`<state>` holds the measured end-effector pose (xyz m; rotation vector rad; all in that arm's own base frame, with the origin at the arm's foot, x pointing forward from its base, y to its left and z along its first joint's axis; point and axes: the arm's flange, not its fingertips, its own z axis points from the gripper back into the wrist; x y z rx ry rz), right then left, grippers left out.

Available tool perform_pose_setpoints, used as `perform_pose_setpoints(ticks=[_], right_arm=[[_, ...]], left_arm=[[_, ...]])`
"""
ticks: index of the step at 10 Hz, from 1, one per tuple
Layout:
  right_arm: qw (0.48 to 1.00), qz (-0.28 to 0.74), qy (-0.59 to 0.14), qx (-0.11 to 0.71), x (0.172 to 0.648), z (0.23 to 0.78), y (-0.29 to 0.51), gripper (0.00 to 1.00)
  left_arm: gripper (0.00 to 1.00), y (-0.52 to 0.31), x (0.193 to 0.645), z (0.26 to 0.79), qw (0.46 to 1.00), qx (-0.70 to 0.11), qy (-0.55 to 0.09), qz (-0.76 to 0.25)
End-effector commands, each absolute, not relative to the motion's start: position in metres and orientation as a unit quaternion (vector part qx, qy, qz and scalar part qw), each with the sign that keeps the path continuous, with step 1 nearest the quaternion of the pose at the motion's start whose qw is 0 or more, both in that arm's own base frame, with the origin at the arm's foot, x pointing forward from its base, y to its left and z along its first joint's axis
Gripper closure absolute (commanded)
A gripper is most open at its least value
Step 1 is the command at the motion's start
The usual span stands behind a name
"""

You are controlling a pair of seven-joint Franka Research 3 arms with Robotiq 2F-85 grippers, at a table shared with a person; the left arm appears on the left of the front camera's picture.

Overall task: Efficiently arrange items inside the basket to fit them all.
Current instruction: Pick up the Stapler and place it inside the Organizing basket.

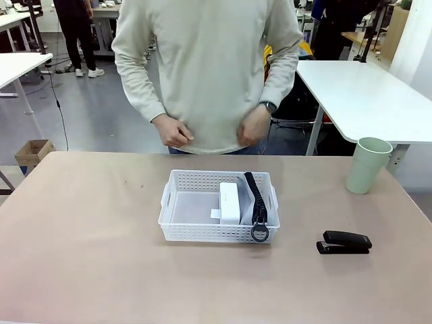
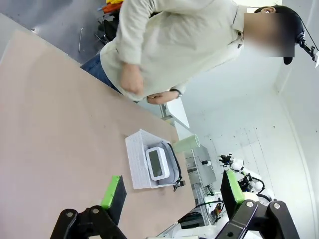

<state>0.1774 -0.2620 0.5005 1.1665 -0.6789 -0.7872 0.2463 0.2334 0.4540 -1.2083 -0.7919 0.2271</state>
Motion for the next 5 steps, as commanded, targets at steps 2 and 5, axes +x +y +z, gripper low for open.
perform_pose_setpoints(ticks=[2, 5], right_arm=[[0.704, -0.347, -0.317, 0.532, 0.1783, 0.5014, -0.2628, 0.00], [0.704, -0.347, -0.317, 0.532, 0.1783, 0.5014, -0.2628, 0.00]], left_arm=[[0.00, 0.2325, 0.2472, 0.4536, 0.736, -0.555, -0.376, 0.093], [0.00, 0.2325, 0.2472, 0.4536, 0.736, -0.555, -0.376, 0.093]])
